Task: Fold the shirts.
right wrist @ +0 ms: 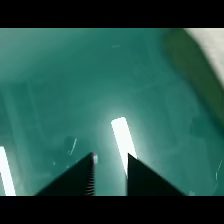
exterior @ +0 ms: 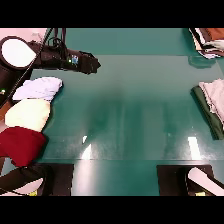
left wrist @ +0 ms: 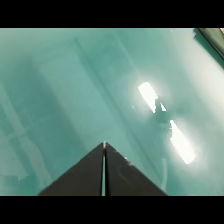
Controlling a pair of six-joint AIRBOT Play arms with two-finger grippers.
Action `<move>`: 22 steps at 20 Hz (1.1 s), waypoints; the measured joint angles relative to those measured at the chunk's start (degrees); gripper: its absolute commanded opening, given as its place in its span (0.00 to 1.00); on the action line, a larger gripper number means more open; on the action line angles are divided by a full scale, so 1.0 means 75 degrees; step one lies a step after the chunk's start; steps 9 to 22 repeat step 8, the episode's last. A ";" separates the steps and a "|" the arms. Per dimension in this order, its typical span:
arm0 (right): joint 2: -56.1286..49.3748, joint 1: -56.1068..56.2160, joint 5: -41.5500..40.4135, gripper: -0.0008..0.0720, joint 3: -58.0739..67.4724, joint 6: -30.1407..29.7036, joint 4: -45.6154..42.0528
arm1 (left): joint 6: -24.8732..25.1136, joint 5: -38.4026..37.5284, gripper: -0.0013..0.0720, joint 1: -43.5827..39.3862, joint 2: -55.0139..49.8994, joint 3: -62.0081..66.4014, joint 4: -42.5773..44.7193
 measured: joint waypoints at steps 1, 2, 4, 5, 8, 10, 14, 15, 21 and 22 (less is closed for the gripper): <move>0.0020 0.0565 -0.0108 0.03 0.0000 -0.0041 0.0009 | 0.0000 0.0050 0.05 0.0000 0.0000 0.0000 -0.0006; 0.0035 0.1067 -0.0204 0.03 -0.0003 -0.0122 0.0017 | 0.0000 0.0073 0.05 0.0000 0.0000 0.0000 -0.0006; 0.0055 0.2025 -0.0396 0.03 0.0000 -0.0242 -0.0070 | 0.0000 0.0114 0.05 0.0000 0.0000 0.0000 -0.0006; 0.0061 0.2407 -0.0475 0.03 -0.0003 -0.0289 -0.0184 | 0.0000 0.0146 0.05 0.0000 0.0000 0.0000 -0.0006; 0.0070 0.3273 -0.0609 0.03 -0.0003 -0.0353 -0.0542 | -0.0003 0.0169 0.05 0.0000 0.0000 0.0000 -0.0009; 0.0070 0.3273 -0.0609 0.03 -0.0003 -0.0353 -0.0542 | -0.0003 0.0169 0.05 0.0000 0.0000 0.0000 -0.0009; 0.0070 0.3273 -0.0609 0.03 -0.0003 -0.0353 -0.0542 | -0.0003 0.0169 0.05 0.0000 0.0000 0.0000 -0.0009; 0.0070 0.3273 -0.0609 0.03 -0.0003 -0.0353 -0.0542 | -0.0003 0.0169 0.05 0.0000 0.0000 0.0000 -0.0009; 0.0070 0.3273 -0.0609 0.03 -0.0003 -0.0353 -0.0542 | -0.0003 0.0169 0.05 0.0000 0.0000 0.0000 -0.0009; 0.0070 0.3273 -0.0609 0.03 -0.0003 -0.0353 -0.0542 | -0.0003 0.0169 0.05 0.0000 0.0000 0.0000 -0.0009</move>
